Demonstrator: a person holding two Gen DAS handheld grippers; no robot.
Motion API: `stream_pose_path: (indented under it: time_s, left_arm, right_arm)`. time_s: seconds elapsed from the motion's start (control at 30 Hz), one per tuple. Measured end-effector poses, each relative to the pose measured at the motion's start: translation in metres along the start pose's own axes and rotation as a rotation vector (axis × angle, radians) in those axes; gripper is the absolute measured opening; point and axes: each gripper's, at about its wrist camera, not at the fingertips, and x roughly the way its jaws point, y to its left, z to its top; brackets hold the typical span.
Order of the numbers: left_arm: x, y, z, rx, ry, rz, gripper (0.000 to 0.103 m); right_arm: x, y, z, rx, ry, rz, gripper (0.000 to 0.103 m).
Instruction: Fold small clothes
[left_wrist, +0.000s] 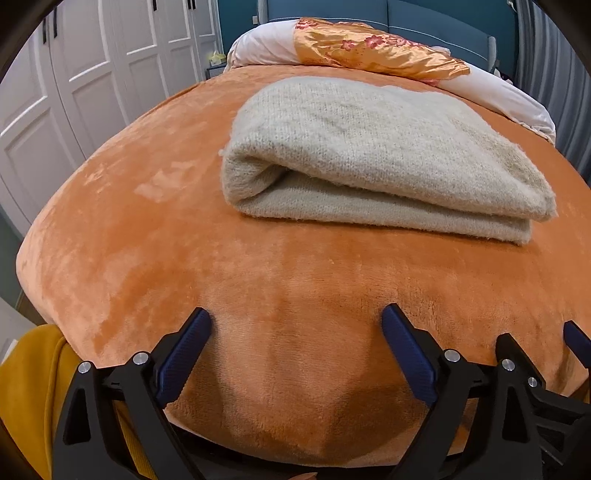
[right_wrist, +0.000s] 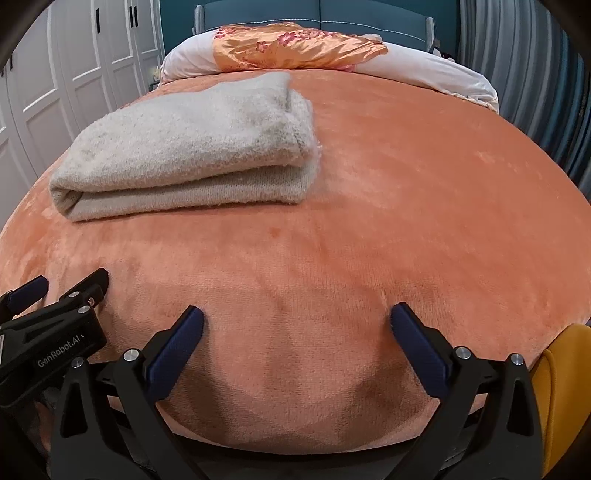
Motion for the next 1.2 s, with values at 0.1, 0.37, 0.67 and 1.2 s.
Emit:
stream_pose_path:
  time_s: [0.1,0.37,0.67,1.2]
  left_arm:
    - [0.0000,-0.0006,-0.0012,-0.003,-0.006,-0.002,0.092]
    - [-0.0018,0.0011,-0.0062,-0.012,-0.034,-0.008,0.093]
    - [-0.0006,0.0004,-0.0058,-0.016,-0.031,0.009,0.098]
    - [-0.0029,-0.0039,-0.0063,-0.004,-0.038,0.022,0.098]
  right_arm:
    - [-0.0005,0.0016,-0.0017,0.001,-0.003,-0.002,0.098]
    - [-0.0018,0.0001,-0.0006,0.021,-0.010,0.002,0.098]
    - [-0.0018,-0.0006,0.0008,0.017,-0.009,-0.001,0.098]
    - [-0.0022,0.0001,0.0012,0.017,-0.010,-0.001,0.098]
